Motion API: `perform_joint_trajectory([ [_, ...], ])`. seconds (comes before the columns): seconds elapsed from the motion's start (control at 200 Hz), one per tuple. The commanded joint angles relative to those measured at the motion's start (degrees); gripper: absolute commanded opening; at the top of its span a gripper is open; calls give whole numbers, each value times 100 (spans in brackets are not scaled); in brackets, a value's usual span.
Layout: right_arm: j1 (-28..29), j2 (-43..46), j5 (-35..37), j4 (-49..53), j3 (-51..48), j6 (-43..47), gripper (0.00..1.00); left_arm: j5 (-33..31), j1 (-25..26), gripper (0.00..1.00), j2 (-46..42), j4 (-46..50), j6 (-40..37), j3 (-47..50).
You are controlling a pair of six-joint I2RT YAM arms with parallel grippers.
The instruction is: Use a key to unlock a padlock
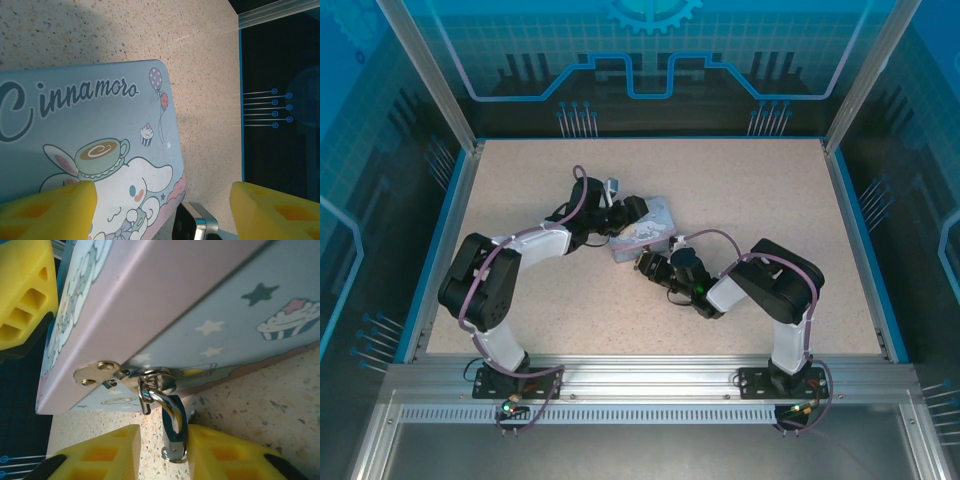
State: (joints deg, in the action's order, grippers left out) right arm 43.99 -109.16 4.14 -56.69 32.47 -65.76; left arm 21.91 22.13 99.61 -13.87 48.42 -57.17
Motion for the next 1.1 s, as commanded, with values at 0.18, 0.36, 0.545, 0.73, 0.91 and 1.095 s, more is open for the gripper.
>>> perform_joint_trajectory([
  [0.18, 145, -27, 14, 564, -109, -191, 13, -55, 40, 72, -5, 51, 88, 123],
  [0.36, 100, -6, 24, 503, -116, -191, 5, -56, 37, 72, 5, 51, 79, 118],
  [0.545, -54, 26, -6, 318, -94, -198, 3, -60, 45, 72, 1, 61, 79, 142],
  [0.73, -132, 100, -7, 287, -43, -233, 3, -123, 64, 72, -52, 66, 88, 221],
  [0.91, -242, 213, 90, 251, -159, -438, 3, -219, 145, 72, -116, 69, 85, 311],
  [1.095, -320, 218, 139, 164, -199, -712, 3, -326, 305, 72, -229, 71, 149, 398],
])
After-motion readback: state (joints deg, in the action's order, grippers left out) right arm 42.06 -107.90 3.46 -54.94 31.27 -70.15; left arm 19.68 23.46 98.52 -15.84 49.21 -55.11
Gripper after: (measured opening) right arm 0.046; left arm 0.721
